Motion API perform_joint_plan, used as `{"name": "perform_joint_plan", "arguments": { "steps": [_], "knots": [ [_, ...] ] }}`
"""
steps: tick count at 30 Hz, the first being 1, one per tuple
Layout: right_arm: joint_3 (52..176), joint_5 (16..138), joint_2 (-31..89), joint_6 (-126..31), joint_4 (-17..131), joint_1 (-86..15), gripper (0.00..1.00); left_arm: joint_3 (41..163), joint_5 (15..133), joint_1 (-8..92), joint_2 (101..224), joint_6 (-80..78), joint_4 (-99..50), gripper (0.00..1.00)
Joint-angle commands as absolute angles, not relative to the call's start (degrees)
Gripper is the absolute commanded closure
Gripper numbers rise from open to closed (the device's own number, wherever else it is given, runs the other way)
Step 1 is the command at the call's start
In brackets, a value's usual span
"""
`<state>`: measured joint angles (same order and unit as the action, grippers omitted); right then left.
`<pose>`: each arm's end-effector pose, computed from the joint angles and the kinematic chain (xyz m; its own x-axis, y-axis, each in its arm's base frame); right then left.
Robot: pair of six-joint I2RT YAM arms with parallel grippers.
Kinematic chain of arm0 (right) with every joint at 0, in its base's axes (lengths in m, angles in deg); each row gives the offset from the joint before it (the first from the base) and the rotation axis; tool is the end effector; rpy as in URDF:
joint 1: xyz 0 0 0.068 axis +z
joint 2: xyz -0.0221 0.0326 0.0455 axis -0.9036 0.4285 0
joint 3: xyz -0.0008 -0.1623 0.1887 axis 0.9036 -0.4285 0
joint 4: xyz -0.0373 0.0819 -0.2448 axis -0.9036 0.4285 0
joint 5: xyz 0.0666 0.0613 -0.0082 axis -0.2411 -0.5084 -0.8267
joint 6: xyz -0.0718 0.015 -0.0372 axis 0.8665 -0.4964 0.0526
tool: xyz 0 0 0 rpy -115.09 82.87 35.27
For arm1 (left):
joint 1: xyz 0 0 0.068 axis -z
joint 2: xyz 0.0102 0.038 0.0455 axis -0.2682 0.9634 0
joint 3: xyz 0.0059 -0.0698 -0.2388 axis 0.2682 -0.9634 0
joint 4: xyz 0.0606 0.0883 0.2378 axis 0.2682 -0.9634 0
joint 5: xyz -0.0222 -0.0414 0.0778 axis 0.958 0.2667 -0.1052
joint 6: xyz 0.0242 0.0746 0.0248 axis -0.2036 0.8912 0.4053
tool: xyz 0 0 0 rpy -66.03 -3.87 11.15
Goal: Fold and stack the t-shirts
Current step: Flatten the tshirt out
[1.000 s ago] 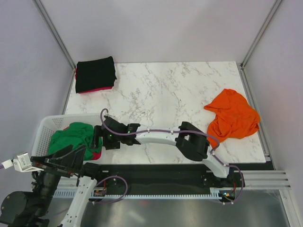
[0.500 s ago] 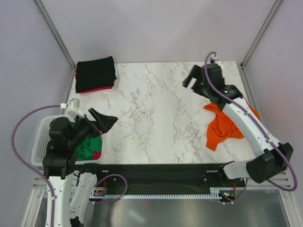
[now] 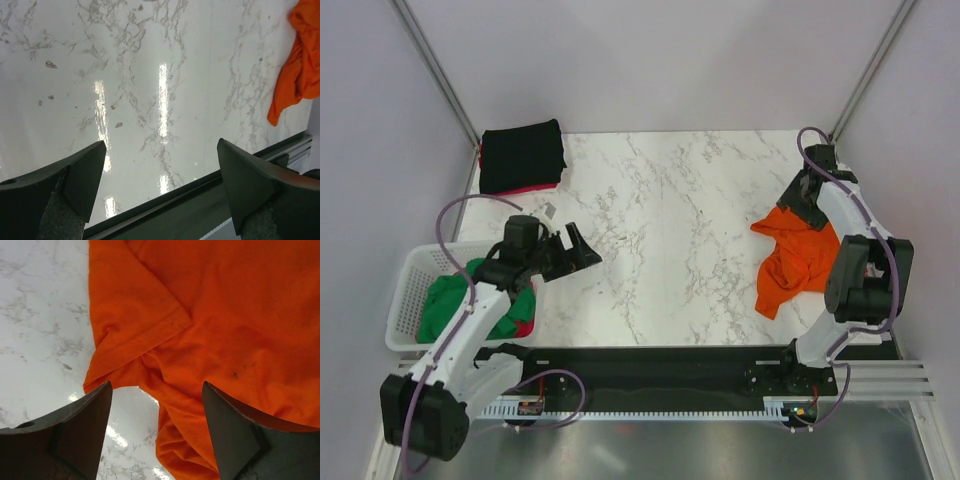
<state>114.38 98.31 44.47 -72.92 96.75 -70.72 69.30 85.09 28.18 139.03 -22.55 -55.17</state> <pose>0.3627 -0.0557 0.1959 -0.6195 0.5888 -0.5192 0.6487 0.7564 0.0838 0.2210 -0.0737 0.2150 -0.7805 -0.3580 -0.5125 0.0223 0.8033 -0.5952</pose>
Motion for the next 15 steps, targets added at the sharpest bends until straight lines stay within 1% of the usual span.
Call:
{"name": "perform_joint_plan", "arguments": {
  "steps": [1,4,7,12,14,15],
  "knots": [
    [117.85,101.23,47.92,-71.52,94.74,-71.13,0.21,72.07,79.41,32.41,143.90,-17.11,-50.54,0.00],
    [118.11,102.39,50.30,-70.64,93.34,-72.27,0.24,71.90,79.04,33.84,145.75,-15.88,-49.75,0.00],
    [118.29,102.12,51.98,-70.29,92.10,-73.24,0.29,71.46,78.44,33.92,143.83,-14.91,-49.66,0.00],
    [119.17,104.32,54.70,-69.50,91.13,-74.29,0.33,70.05,79.57,34.01,141.97,-15.17,-49.83,0.00],
    [118.91,103.63,55.23,-69.06,90.35,-75.00,0.35,69.96,79.75,34.10,141.89,-15.17,-49.92,0.00],
    [118.73,102.40,55.76,-69.15,89.47,-75.52,0.37,69.88,79.66,34.19,141.89,-15.17,-49.92,0.00]
  ]
}}
